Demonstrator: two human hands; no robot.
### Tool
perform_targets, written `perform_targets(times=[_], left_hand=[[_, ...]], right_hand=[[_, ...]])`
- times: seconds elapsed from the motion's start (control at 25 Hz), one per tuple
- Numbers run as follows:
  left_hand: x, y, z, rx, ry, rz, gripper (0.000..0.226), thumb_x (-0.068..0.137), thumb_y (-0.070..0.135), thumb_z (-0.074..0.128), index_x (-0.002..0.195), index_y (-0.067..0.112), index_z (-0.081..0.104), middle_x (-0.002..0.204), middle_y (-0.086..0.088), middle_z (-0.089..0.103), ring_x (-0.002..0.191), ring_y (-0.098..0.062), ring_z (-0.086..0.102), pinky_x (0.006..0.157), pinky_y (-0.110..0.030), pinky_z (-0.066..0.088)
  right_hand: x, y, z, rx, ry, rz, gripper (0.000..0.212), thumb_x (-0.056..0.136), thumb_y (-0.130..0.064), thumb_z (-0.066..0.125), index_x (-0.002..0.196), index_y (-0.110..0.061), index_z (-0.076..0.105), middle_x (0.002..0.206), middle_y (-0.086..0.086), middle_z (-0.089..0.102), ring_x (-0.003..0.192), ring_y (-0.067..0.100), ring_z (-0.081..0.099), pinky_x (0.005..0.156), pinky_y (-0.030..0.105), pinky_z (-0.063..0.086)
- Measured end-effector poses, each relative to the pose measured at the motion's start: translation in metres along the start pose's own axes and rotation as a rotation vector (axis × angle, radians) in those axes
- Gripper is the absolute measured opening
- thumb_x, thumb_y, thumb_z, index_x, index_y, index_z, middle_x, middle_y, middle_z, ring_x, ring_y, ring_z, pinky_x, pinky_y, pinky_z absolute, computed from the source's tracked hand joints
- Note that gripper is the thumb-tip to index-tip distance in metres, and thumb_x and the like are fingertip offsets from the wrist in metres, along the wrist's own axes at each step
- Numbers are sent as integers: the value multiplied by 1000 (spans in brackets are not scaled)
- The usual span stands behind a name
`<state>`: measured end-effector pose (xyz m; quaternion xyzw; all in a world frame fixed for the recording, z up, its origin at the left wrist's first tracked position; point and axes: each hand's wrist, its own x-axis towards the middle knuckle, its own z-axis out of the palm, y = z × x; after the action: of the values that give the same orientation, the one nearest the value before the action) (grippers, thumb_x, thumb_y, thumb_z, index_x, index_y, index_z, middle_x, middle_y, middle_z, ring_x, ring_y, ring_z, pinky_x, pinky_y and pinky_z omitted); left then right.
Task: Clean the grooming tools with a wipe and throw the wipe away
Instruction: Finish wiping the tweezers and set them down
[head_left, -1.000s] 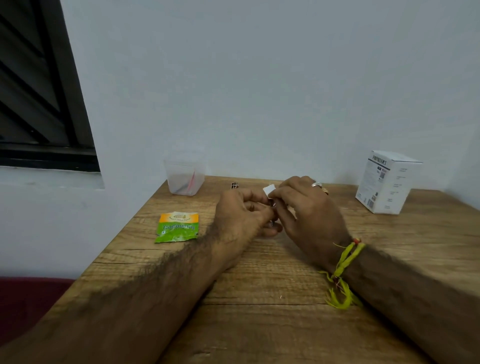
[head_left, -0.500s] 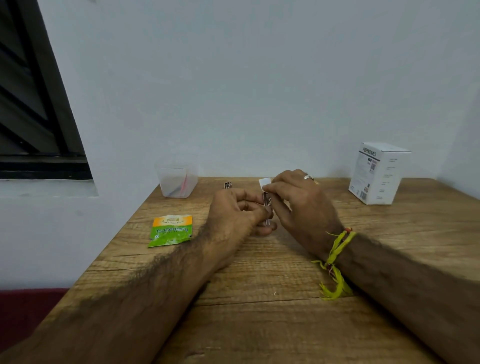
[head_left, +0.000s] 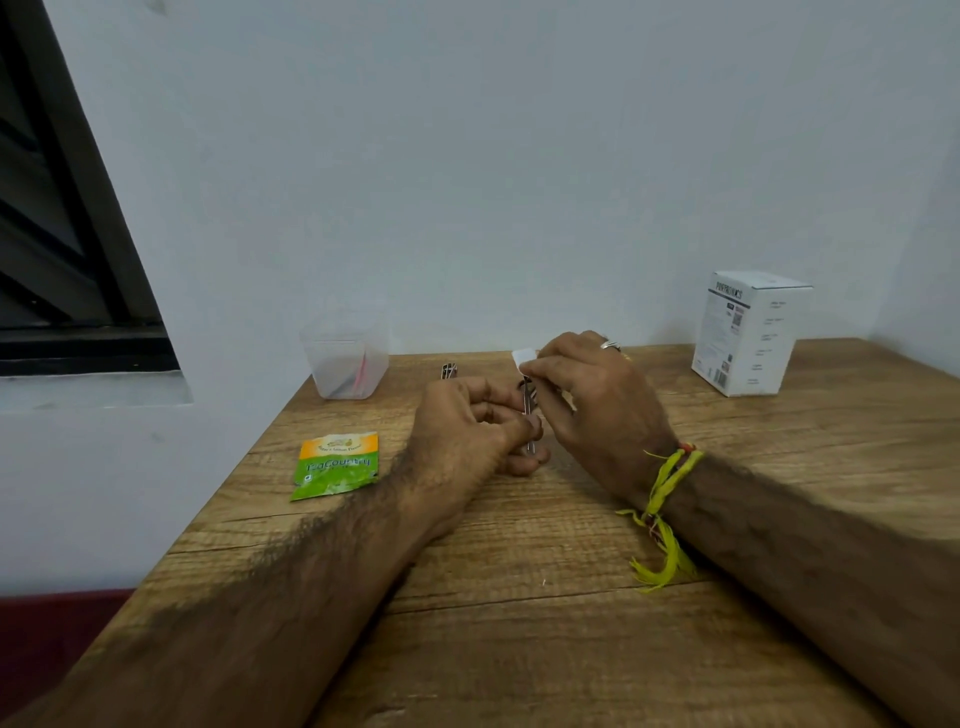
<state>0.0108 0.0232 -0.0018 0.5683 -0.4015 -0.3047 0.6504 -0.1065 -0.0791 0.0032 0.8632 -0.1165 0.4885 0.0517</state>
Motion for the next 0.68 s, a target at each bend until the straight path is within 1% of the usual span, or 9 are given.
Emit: perform_targets(times=[0.2,0.36,0.44,0.56,0.68], left_hand=[[0,1,-1,27,-10,-5,21,82,-8,75,100,-4,67,81,-23,74,64,-32,75,55,-30,61],[-2,3,0,-15,10,-9,21,81,-9,76,99,-6,67,83,-28,72,60,-25,72,53,-28,59],[-2,3,0,-37,15,3,18,81,-9,76,97,-6,67,82,-27,72,59,-24,71,54,-28,60],[-3,3,0,-41,10,17,15,83,-9,75,95,-3,69,83,-28,72,66,-29,73,55,-27,60],[-3,4,-1,-50,11,20,15,83,-8,76,95,-2,69,86,-28,72,69,-30,74,54,-25,58]], right_hand=[[1,-1,2,19,11,24,10,89,-2,68,95,-1,75,87,10,68,82,30,63,73,46,52],[1,4,-2,46,122,55,9,88,-3,70,95,-2,76,87,8,68,81,28,64,72,43,52],[-3,0,-2,36,91,17,8,88,-3,70,94,-2,75,86,8,68,80,28,63,70,44,52],[-5,-5,0,19,-21,-5,9,85,-5,68,91,-5,75,85,8,67,79,30,63,68,46,53],[-3,-3,-1,32,-44,1,8,84,-3,70,90,-5,75,85,8,67,80,30,63,69,47,53]])
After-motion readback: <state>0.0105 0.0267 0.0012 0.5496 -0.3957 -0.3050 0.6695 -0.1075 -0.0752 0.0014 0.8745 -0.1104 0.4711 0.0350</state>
